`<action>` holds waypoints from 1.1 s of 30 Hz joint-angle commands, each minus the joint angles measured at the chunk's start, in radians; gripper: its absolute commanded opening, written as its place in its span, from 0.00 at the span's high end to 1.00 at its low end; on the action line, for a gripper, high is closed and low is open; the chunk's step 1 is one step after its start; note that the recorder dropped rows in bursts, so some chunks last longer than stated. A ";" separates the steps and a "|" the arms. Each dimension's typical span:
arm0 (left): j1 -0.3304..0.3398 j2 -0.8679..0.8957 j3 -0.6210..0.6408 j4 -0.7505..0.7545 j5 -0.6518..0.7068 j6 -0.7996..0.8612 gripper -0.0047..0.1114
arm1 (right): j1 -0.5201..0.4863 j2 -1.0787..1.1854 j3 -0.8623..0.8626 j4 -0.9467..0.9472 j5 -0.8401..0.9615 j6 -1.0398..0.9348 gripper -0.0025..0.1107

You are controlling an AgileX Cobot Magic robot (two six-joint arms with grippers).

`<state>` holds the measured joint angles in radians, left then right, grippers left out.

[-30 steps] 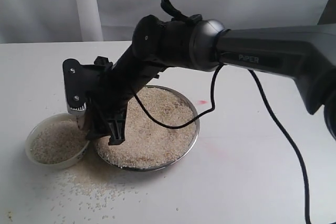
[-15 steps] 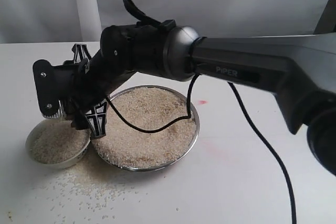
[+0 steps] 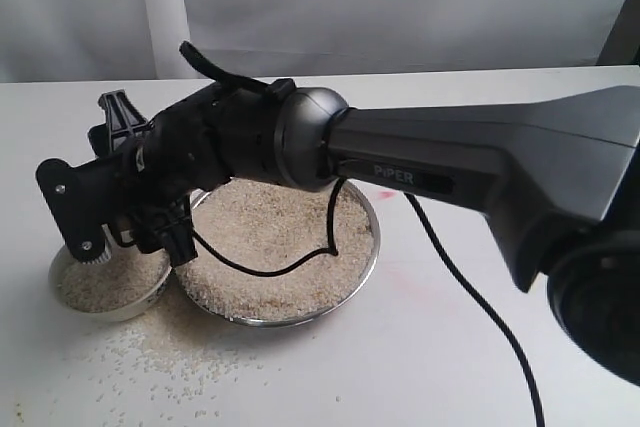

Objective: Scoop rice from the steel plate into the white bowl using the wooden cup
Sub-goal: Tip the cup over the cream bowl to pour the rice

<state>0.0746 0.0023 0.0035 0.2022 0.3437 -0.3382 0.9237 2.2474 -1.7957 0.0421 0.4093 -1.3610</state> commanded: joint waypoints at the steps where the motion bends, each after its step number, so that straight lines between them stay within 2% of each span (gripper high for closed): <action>1: -0.005 -0.002 -0.004 -0.006 -0.006 -0.001 0.96 | 0.020 -0.007 -0.009 -0.110 -0.040 0.005 0.98; 17: -0.005 -0.002 -0.004 -0.006 -0.006 -0.001 0.96 | 0.045 0.001 -0.009 -0.433 -0.054 0.089 0.98; 33: -0.005 -0.002 -0.004 -0.006 -0.006 -0.001 0.96 | 0.078 0.052 -0.009 -0.549 -0.050 0.091 0.98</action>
<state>0.0746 0.0023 0.0035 0.2022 0.3437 -0.3382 0.9942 2.3080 -1.7957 -0.4809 0.3722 -1.2737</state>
